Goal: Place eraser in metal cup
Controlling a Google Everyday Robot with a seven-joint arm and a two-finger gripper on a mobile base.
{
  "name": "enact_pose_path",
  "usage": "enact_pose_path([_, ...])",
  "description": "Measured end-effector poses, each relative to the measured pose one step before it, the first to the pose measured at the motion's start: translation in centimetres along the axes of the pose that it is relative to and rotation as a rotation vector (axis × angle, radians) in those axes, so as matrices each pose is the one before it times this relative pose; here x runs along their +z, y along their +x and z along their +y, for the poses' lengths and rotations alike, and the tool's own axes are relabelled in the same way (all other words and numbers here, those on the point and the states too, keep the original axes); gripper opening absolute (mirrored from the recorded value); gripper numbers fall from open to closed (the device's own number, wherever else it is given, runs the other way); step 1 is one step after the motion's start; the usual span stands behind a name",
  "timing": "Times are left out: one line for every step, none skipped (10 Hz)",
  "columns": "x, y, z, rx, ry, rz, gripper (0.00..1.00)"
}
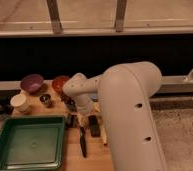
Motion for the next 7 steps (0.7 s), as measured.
enact_pose_path([0.215, -0.072, 0.013, -0.00125, -0.00423, 0.00475, 0.74])
enact_pose_path([0.23, -0.036, 0.002, -0.00212, -0.00494, 0.00499, 0.74])
enact_pose_path([0.215, 0.027, 0.008, -0.00046, -0.00534, 0.0055, 0.74])
enact_pose_path([0.368, 0.011, 0.186, -0.00292, -0.00741, 0.01082, 0.74])
enact_pose_path([0.213, -0.025, 0.103, -0.00108, -0.00469, 0.00736, 0.74])
enact_pose_path([0.363, -0.041, 0.111, -0.00113, -0.00835, 0.01211, 0.74])
enact_pose_path([0.372, 0.043, -0.025, 0.00154, -0.00878, 0.01159, 0.73])
